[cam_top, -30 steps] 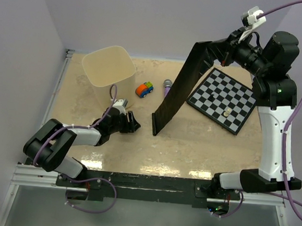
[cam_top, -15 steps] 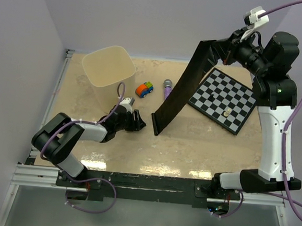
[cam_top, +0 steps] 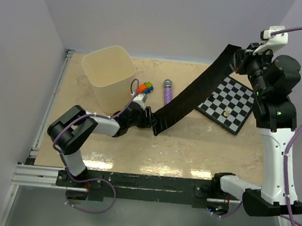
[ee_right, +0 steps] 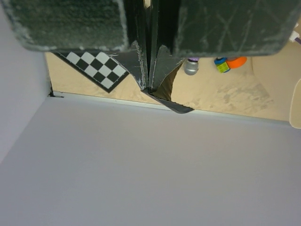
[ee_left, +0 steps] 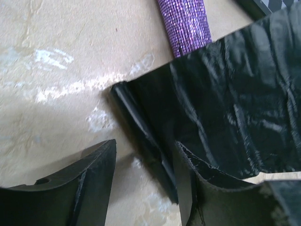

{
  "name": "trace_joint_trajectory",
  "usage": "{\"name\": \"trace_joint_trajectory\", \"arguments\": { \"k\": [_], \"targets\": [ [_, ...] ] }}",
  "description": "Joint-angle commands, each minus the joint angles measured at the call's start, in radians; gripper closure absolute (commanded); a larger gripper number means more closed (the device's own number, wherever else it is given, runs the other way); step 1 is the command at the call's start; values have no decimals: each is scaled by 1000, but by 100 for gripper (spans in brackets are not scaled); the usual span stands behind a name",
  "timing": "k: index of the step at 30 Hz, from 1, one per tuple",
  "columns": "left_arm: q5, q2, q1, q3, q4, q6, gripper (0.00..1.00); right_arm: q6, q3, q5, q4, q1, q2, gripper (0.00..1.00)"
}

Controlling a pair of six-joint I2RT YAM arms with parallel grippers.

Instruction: Put the trash bags into the trash bin

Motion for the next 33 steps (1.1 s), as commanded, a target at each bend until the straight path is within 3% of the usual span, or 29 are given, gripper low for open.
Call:
{"name": "trace_joint_trajectory", "arguments": {
  "k": [1,7,13,18,25,33],
  "targets": [
    [-87,72,-24,76,-104,6,46,0,-54,74,71,-5,-22,100],
    [-136,142,-60,132,-207,8,60,-1,-91,108,82,-5,-42,100],
    [-130,104,-83,87,-207,1,72,0,-140,236,110,-5,-67,100],
    [-135,3,-71,54,-193,87,99,-56,-235,295,120,-6,-91,100],
    [-67,-271,-15,115,-217,406,100,-171,-462,137,139,-6,-265,100],
    [193,-489,52,334,-380,786,100,-142,-524,-13,120,-6,-292,100]
  ]
}}
